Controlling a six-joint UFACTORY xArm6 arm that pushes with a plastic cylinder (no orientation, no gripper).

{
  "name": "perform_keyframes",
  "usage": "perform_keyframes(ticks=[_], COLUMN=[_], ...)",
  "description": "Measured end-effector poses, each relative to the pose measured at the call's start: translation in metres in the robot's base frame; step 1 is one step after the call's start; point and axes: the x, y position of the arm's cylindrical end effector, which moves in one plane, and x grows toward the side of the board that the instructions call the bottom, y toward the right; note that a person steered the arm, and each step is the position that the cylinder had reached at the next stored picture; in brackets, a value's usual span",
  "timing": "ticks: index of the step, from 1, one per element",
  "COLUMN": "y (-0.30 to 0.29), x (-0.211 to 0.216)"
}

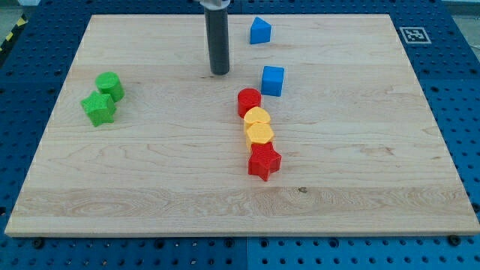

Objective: Move blue cube to red circle

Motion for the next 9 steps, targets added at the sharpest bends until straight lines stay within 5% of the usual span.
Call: perform_keyframes(ticks=[5, 9], y=[0.107, 0.107], x=[0.017, 0.041])
